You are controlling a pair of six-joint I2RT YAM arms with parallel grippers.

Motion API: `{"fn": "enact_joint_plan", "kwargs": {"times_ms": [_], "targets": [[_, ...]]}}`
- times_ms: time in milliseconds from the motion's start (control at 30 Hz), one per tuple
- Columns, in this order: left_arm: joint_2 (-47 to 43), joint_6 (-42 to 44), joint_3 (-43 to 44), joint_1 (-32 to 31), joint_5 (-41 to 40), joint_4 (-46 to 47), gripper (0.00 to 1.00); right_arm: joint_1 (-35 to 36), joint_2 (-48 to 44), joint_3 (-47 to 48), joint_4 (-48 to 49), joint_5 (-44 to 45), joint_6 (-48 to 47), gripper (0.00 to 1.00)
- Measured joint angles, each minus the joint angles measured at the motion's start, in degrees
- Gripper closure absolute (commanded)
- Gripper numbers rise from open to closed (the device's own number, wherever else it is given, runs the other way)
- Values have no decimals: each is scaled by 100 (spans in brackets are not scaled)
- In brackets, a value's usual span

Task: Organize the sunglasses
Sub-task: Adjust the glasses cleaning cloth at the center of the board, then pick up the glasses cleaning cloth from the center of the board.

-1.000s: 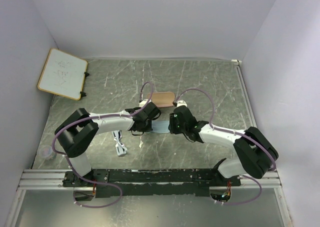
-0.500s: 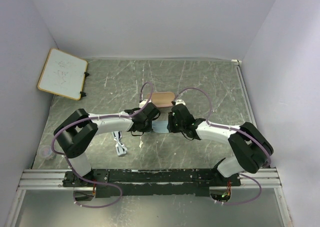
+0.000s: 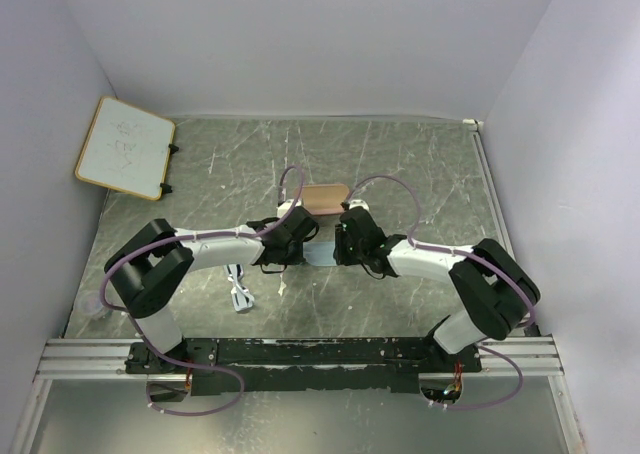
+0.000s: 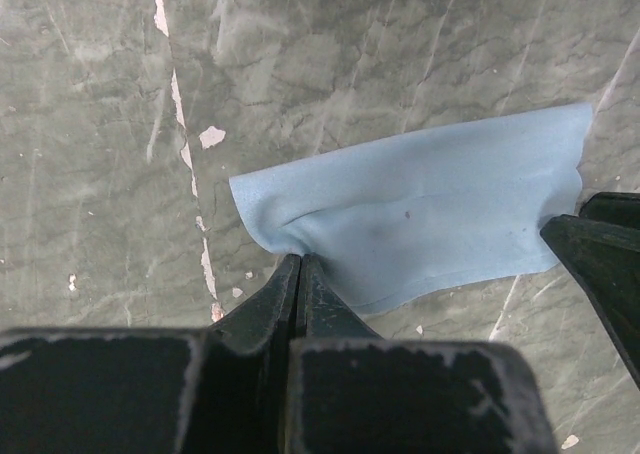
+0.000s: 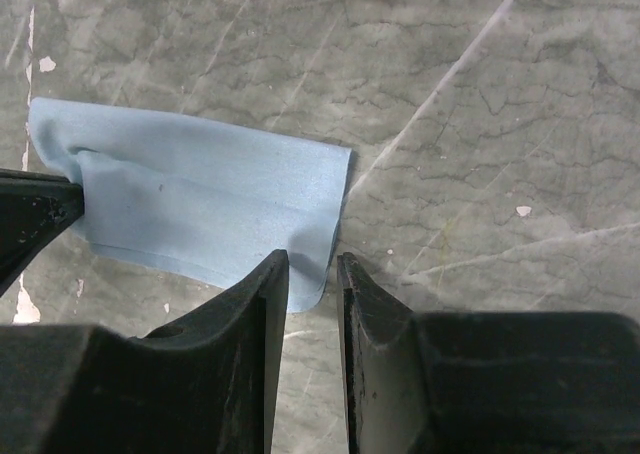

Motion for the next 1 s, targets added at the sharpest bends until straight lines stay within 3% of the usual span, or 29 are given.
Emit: {"fn": "enact_joint_plan", "kwargs": {"times_ms": [600,1000], "targets": [[-20,0,-39,11,33,55,93,94,72,70,-13,4,85,77],[-35,0,-63,11,42,90,93,175,72,70,-55,24,107,87]]}}
